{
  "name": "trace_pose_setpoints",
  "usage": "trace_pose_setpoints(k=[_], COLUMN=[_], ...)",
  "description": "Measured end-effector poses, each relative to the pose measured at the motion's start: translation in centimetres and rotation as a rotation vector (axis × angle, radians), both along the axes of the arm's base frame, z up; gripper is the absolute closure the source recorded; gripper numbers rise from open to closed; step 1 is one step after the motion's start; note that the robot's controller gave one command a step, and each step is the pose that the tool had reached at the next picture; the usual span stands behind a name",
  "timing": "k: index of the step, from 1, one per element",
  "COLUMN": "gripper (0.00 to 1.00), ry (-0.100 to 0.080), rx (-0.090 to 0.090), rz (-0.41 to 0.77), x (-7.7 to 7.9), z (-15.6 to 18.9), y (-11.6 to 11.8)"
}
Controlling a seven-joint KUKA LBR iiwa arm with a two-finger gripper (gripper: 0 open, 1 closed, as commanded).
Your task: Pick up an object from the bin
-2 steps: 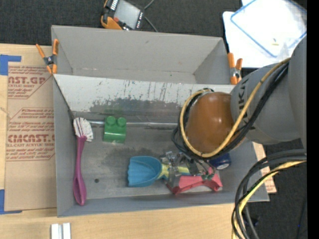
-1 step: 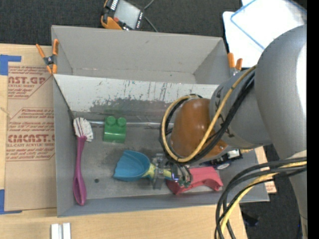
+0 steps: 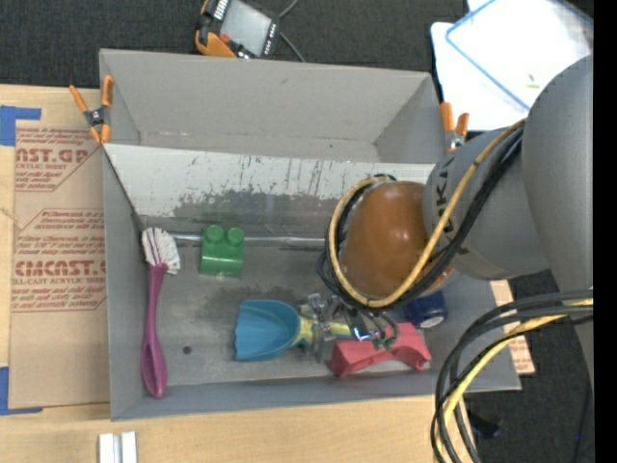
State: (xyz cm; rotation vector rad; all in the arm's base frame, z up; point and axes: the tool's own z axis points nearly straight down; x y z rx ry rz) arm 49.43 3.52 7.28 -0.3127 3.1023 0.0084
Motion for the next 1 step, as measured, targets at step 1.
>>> trace_pose_setpoints(k=[1], gripper=[1.0], ry=[-0.007], rx=[0.009], rz=[-0.28], x=[-1.28], z=[0.0], y=[0.74])
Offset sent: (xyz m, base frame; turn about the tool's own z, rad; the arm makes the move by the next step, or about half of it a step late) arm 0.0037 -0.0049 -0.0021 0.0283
